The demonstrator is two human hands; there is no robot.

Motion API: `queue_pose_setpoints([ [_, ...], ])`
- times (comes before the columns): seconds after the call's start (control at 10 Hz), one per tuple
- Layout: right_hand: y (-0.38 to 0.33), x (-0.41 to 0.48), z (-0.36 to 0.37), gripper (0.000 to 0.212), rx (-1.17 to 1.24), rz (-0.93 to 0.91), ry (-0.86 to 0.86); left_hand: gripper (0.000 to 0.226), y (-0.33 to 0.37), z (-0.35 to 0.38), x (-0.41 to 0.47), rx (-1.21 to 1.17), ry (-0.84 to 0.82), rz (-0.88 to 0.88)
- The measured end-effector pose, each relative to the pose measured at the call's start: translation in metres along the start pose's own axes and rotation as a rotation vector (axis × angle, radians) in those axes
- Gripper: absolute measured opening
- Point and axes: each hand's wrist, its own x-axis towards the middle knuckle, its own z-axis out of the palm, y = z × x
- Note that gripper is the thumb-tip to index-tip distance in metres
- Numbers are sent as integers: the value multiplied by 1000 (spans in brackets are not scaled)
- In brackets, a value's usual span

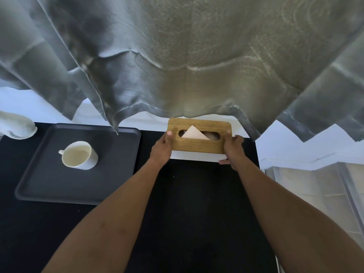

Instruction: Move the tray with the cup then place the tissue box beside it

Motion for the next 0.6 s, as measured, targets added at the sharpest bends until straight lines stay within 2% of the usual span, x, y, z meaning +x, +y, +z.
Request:
queue_pose_setpoints([
  [0.1,3,-7,-3,64,7,10,10,77,-4,-3,-8,-15,-44,-26],
  [0.2,11,-16,-4,64,-21,-16,38,70,-3,-5,-18,-6,22,-34],
  [0.4,16,-48,-7,67,-65,-126,55,70,8,-12,-42,115,92,40],
  [0.6,18,-85,-10,65,-76,-192,70,66,7,-15,-74,185,89,133],
])
